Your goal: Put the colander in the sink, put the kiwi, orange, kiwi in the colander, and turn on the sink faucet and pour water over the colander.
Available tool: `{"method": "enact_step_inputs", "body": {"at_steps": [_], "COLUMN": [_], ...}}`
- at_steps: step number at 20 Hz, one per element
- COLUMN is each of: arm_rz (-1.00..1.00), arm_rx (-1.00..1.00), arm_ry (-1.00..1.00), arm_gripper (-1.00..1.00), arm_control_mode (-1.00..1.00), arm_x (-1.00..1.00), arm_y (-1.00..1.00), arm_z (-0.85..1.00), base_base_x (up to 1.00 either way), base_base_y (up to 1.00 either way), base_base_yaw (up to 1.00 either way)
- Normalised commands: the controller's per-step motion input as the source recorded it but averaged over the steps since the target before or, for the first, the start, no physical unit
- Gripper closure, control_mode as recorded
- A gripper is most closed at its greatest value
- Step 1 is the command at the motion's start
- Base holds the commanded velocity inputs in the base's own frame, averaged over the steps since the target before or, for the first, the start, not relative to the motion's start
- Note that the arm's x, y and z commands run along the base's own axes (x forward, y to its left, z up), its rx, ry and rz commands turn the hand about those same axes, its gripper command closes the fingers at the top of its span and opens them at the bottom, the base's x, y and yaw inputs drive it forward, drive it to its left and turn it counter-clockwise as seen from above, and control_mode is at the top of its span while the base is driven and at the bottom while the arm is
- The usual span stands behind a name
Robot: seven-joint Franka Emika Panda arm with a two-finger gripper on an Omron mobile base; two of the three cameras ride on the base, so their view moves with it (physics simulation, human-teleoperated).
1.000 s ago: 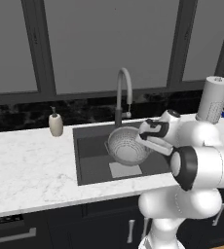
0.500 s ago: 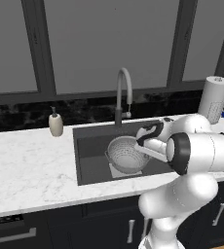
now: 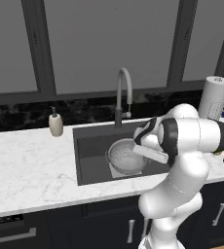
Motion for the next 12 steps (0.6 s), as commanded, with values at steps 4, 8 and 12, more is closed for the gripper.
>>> {"method": "enact_step_inputs", "body": {"at_steps": [4, 8, 12], "arm_rz": [0.0, 0.01, 0.04], "arm_rx": [0.0, -0.01, 0.0], "arm_ry": [0.07, 0.11, 0.12], "arm_gripper": [1.0, 1.0, 1.0], "arm_control_mode": [-1.0, -1.0, -1.0], "arm_x": [0.12, 0.0, 0.0], "arm_y": [-0.03, 0.0, 0.0], "arm_z": [-0.2, -0.3, -0.22], "base_base_x": [0.0, 0.0, 0.0], "base_base_y": [0.0, 0.0, 0.0], "base_base_yaw": [0.0, 0.0, 0.0]}}
